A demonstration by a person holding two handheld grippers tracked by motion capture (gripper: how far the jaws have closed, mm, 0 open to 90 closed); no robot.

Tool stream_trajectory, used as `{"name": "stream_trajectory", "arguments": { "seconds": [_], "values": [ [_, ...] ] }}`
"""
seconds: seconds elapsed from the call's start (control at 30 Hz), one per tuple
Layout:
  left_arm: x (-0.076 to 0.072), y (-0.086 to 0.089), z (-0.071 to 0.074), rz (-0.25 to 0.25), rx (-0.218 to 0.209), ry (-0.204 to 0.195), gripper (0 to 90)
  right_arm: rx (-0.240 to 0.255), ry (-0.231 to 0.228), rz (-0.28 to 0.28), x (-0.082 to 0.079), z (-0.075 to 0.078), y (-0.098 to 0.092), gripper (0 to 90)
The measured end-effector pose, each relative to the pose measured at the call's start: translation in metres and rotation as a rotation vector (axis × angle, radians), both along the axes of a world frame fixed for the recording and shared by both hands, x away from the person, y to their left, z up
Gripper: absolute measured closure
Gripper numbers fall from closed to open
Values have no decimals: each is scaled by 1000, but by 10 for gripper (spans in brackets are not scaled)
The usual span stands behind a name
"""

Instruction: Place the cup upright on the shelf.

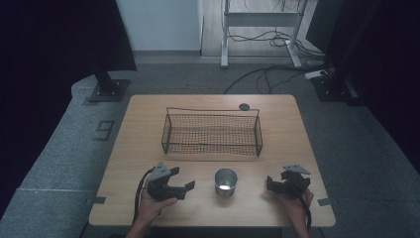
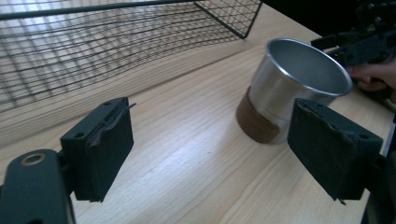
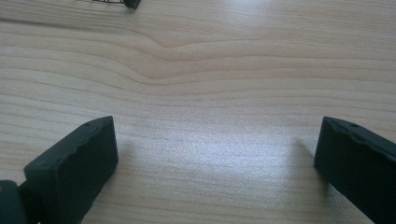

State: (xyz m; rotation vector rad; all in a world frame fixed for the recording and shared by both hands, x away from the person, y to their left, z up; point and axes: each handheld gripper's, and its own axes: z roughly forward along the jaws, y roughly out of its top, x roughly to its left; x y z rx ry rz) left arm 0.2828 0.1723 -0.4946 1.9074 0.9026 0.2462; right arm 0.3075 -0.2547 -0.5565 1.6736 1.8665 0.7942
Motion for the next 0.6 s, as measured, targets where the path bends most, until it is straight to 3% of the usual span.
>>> {"name": "stream_trajectory", "arguments": {
  "seconds": [0.33, 0.6],
  "values": [
    [-1, -12, 2, -24, -10, 13, 143, 1, -3, -6, 0, 0, 0, 0],
    [0, -35, 8, -69, 14, 3, 143, 1, -3, -9, -1, 0, 0, 1]
  ]
}}
